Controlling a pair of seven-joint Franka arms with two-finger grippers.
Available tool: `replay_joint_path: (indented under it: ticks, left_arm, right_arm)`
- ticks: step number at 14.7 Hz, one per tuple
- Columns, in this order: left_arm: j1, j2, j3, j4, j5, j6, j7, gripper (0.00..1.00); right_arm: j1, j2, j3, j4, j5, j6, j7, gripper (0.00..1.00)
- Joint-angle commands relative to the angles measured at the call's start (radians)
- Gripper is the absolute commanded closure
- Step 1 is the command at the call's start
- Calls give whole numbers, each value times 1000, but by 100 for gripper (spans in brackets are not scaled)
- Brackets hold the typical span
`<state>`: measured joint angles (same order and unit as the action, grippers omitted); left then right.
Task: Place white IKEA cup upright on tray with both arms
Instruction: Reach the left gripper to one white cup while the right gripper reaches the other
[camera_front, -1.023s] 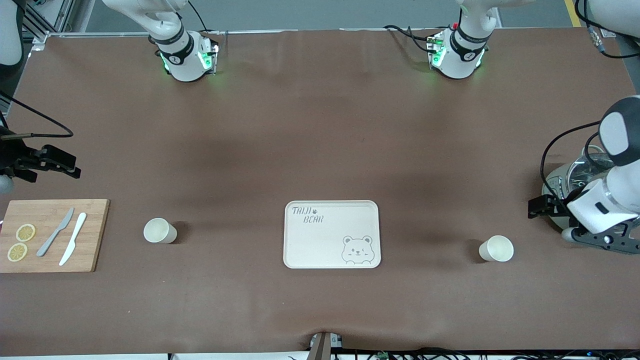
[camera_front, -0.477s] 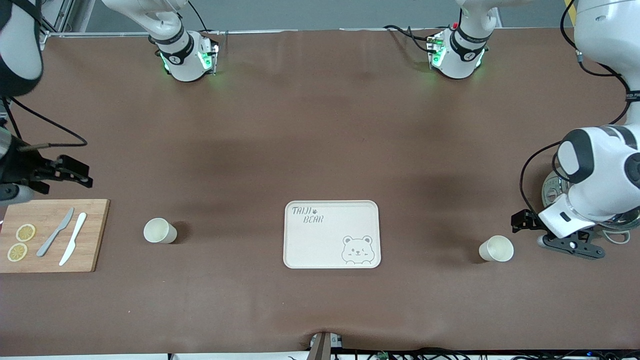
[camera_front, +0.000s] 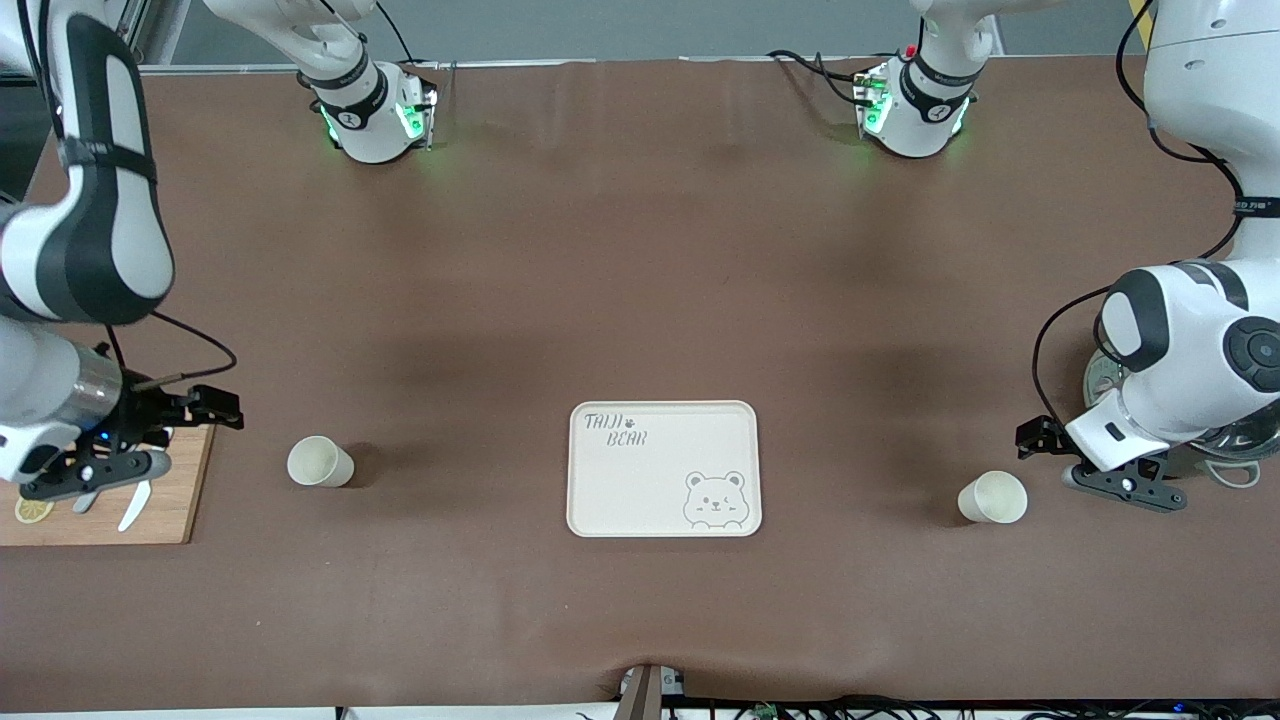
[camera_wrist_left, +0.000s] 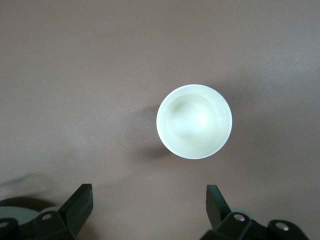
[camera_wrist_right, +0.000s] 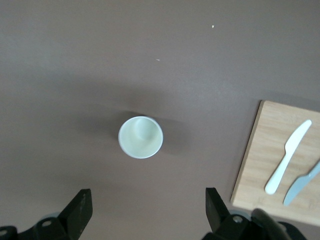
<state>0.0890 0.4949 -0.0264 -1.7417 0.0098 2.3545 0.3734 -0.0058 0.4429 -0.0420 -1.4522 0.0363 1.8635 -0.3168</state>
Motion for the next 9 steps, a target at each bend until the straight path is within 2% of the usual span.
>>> replay_joint_path:
  ticks: [1, 9]
  left_arm:
    - [14, 17, -10, -2, -65, 28, 64, 0]
    - [3, 100, -9, 66, -59, 49, 84, 0]
  right_arm:
    - [-25, 48, 7, 12, -10, 32, -114, 0]
    - [-25, 160, 8, 9, -1, 132, -300, 0]
